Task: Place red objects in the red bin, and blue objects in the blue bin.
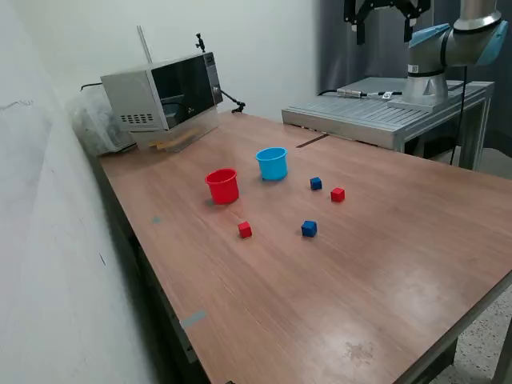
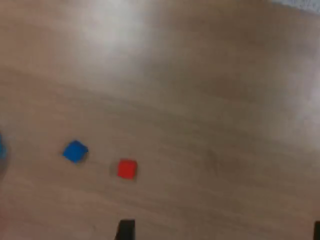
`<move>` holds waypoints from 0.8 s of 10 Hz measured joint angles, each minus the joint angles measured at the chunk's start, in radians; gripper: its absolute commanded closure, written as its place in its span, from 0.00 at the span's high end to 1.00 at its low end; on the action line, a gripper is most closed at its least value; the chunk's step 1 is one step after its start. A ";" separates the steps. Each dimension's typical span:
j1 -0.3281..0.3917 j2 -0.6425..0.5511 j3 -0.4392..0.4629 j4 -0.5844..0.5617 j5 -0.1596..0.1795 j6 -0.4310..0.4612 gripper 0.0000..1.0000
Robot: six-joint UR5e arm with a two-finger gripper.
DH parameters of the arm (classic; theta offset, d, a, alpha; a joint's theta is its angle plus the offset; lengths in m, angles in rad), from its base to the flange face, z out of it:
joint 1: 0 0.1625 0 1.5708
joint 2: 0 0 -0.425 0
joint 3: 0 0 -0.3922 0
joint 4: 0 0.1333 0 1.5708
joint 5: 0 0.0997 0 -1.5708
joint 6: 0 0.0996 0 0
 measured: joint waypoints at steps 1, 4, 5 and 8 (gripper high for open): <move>0.014 0.049 -0.031 -0.029 0.000 -0.001 1.00; 0.049 0.193 -0.096 -0.151 0.001 -0.001 1.00; 0.053 0.237 -0.106 -0.194 0.000 -0.001 1.00; 0.015 0.343 -0.127 -0.303 -0.001 0.000 1.00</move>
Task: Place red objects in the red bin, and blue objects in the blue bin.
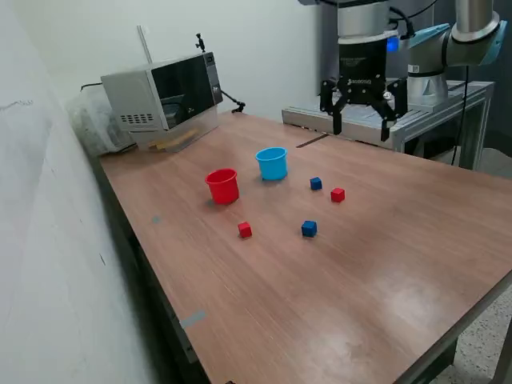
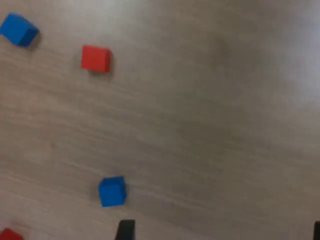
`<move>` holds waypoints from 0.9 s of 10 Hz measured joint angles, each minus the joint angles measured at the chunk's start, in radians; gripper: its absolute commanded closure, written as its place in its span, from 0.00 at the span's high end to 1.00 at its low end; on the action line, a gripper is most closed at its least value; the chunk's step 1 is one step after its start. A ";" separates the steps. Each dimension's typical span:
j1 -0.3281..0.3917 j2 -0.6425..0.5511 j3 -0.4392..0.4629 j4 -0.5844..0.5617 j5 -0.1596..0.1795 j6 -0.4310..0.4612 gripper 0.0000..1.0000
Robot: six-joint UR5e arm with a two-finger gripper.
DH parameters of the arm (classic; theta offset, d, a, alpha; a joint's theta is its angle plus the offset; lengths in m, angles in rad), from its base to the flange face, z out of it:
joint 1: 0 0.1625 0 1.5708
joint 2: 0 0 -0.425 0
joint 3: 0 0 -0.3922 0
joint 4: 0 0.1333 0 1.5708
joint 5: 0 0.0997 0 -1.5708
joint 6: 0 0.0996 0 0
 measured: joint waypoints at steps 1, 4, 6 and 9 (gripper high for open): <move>-0.023 0.029 -0.014 -0.024 0.000 0.000 1.00; -0.077 0.129 -0.072 -0.089 -0.001 0.013 1.00; -0.089 0.191 -0.115 -0.128 -0.003 0.082 1.00; -0.086 0.268 -0.182 -0.156 -0.008 0.193 1.00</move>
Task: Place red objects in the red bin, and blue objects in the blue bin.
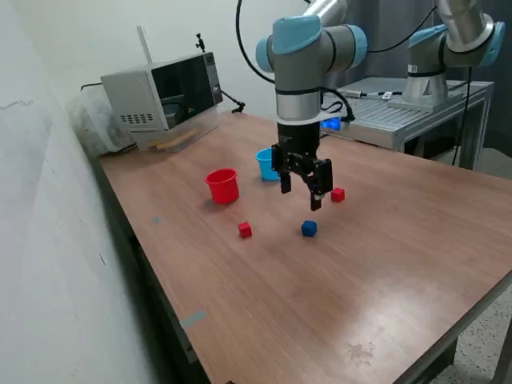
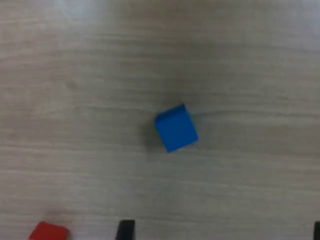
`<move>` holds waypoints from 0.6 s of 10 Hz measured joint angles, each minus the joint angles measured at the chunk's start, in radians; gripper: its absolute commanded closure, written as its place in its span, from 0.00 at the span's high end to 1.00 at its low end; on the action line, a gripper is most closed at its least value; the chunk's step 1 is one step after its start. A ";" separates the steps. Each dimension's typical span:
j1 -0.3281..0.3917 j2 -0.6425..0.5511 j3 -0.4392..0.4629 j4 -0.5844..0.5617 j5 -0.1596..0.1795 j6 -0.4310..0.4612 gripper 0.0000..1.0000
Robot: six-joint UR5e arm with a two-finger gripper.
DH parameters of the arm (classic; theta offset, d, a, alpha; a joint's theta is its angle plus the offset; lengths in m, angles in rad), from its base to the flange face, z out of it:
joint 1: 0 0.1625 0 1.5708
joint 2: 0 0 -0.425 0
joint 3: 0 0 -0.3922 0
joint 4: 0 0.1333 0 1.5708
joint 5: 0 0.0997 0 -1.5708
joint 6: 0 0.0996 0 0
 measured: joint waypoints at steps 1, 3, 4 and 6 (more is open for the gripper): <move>0.001 0.019 -0.022 -0.004 -0.010 0.036 1.00; -0.008 0.044 -0.055 -0.010 -0.038 0.085 1.00; -0.023 0.051 -0.068 -0.012 -0.050 0.097 1.00; -0.068 0.059 -0.085 -0.014 -0.063 0.105 1.00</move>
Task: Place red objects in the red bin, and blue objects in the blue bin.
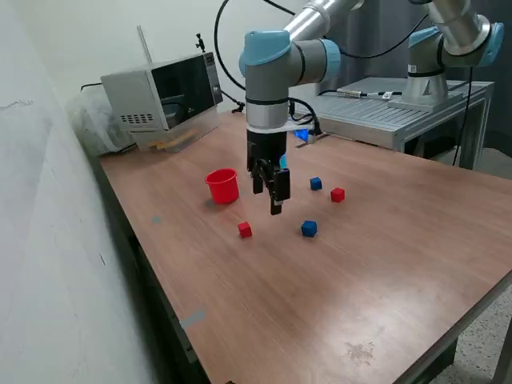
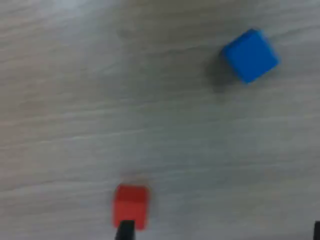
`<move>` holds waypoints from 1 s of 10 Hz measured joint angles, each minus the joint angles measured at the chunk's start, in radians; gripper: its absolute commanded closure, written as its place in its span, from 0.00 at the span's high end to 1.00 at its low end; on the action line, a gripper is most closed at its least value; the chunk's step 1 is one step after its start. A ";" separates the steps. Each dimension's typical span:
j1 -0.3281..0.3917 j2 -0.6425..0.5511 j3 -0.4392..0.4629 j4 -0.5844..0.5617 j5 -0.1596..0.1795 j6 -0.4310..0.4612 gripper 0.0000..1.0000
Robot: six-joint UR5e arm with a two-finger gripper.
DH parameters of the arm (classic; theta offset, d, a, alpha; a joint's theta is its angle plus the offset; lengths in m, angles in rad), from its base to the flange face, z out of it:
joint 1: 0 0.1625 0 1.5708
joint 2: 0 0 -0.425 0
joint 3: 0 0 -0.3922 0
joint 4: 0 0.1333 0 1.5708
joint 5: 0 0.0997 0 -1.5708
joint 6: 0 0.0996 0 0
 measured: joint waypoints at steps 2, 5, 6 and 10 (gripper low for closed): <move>-0.047 0.002 -0.008 0.000 -0.005 -0.001 1.00; -0.078 0.011 -0.005 0.005 -0.008 -0.003 1.00; -0.077 0.016 -0.003 0.007 -0.008 -0.004 1.00; -0.051 0.025 0.005 0.008 -0.006 -0.004 1.00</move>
